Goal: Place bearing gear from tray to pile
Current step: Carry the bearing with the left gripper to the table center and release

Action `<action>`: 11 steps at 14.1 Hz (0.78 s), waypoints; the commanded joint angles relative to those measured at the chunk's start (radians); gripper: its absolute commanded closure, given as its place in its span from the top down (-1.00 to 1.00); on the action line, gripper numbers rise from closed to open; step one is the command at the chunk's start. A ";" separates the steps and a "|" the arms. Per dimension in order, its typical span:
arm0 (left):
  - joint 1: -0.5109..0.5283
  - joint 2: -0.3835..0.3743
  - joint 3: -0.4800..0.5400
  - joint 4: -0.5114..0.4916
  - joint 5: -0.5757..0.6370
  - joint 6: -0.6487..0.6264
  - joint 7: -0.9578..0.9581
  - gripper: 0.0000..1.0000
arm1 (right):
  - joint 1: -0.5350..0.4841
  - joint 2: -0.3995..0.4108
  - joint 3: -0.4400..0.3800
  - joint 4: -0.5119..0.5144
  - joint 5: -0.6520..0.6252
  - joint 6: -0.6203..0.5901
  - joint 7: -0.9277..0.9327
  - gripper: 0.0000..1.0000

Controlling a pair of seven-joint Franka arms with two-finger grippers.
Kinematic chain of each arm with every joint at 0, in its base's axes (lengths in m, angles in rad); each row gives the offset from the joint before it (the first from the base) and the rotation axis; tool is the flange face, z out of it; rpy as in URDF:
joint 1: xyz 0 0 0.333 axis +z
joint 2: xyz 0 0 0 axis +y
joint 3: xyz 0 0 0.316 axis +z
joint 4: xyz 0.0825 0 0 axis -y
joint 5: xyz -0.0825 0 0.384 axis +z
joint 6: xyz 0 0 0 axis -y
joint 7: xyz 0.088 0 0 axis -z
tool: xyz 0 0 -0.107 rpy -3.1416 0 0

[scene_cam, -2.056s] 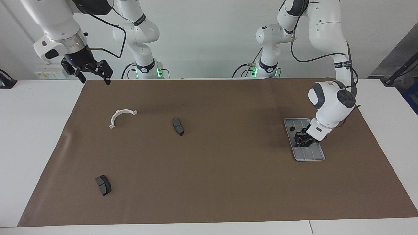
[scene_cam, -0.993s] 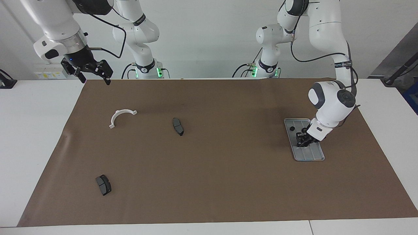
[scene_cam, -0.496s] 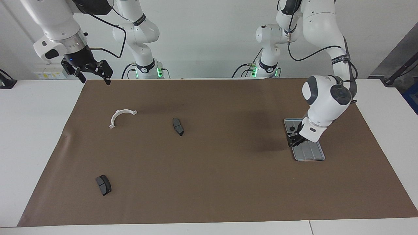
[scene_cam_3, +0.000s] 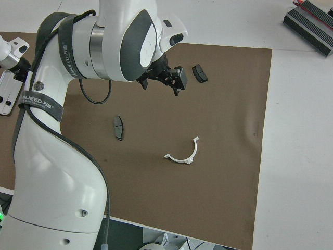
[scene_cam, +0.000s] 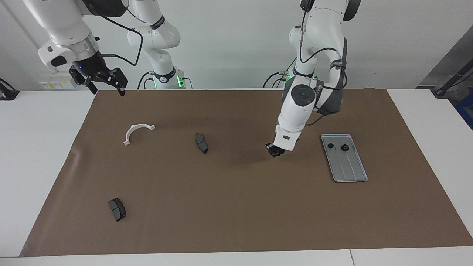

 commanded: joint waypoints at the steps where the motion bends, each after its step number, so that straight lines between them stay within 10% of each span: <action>1: -0.071 -0.010 0.018 0.001 0.022 -0.012 -0.086 -0.18 | -0.002 -0.003 0.000 0.008 0.003 -0.016 -0.026 1.00; 8: -0.088 -0.012 0.021 0.016 0.022 -0.018 -0.128 0.02 | -0.002 -0.003 0.000 0.008 0.003 -0.016 -0.026 1.00; 11: 0.066 -0.050 0.018 0.018 0.019 -0.058 0.058 0.02 | -0.004 -0.003 0.000 0.008 0.001 -0.016 -0.028 1.00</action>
